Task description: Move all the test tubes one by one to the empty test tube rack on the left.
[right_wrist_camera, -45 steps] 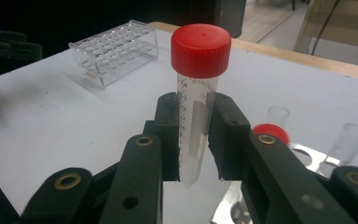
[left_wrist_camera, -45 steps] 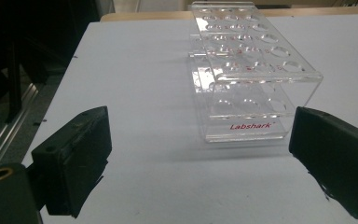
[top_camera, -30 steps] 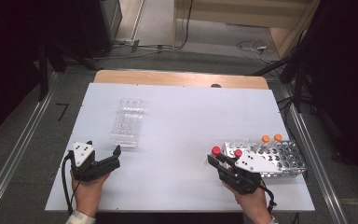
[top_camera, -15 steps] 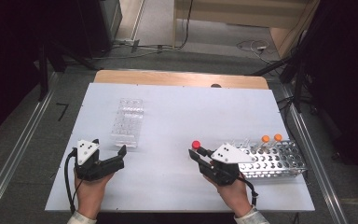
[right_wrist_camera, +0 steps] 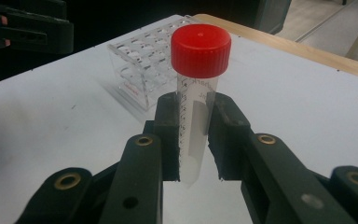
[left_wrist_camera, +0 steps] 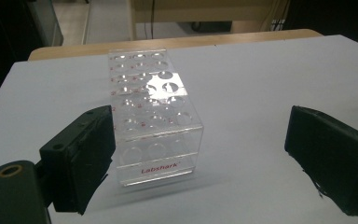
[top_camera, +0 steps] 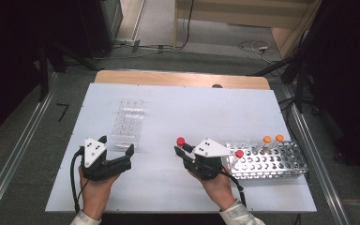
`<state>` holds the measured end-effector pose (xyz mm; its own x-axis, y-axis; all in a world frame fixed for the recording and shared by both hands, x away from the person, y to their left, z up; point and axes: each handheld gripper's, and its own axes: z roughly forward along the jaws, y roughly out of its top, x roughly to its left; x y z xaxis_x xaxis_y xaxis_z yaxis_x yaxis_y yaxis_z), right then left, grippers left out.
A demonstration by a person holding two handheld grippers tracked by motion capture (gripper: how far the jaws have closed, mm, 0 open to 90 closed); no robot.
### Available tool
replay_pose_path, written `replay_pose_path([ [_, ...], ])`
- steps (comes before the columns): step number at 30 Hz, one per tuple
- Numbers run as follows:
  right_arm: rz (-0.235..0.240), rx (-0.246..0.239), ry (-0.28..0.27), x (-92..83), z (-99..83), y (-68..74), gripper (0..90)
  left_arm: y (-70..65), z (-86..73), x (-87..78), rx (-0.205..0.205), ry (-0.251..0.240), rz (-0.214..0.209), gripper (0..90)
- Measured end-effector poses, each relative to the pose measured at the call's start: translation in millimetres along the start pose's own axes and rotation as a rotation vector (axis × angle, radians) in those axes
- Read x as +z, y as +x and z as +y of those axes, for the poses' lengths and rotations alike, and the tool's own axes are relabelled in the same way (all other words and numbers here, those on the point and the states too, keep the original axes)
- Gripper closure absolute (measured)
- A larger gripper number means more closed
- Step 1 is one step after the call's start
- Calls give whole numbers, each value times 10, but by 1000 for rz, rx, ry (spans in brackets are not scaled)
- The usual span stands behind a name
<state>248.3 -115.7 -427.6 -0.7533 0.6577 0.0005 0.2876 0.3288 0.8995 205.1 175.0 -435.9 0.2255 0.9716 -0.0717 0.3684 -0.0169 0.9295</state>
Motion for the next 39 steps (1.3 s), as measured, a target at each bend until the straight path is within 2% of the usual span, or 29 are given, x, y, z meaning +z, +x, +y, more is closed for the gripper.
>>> replay_pose_path([
  [12,1,4,7,222,5,67,715,-151,119,27,21,-19,-57,92],
  [14,8,-3,6,260,12,85,715,-216,154,31,28,-20,-86,109],
  [19,17,-11,8,341,33,144,715,-321,208,39,48,-21,-127,126],
  [21,21,-16,11,369,41,166,715,-390,248,53,59,-17,-164,132],
  [25,25,-28,10,418,49,191,715,-430,273,85,69,-18,-193,151],
  [27,27,-28,18,470,41,193,715,-448,277,103,77,-24,-206,210],
  [28,27,-28,18,470,41,193,715,-456,276,117,81,-26,-221,210],
  [31,28,-28,17,509,53,197,715,-474,273,177,81,0,-272,268],
  [34,38,-27,16,561,77,228,715,-488,277,220,84,10,-276,304],
  [36,41,-29,17,568,79,237,715,-502,281,235,105,5,-263,320],
  [39,51,-33,18,581,80,282,715,-502,280,258,107,12,-290,408],
])
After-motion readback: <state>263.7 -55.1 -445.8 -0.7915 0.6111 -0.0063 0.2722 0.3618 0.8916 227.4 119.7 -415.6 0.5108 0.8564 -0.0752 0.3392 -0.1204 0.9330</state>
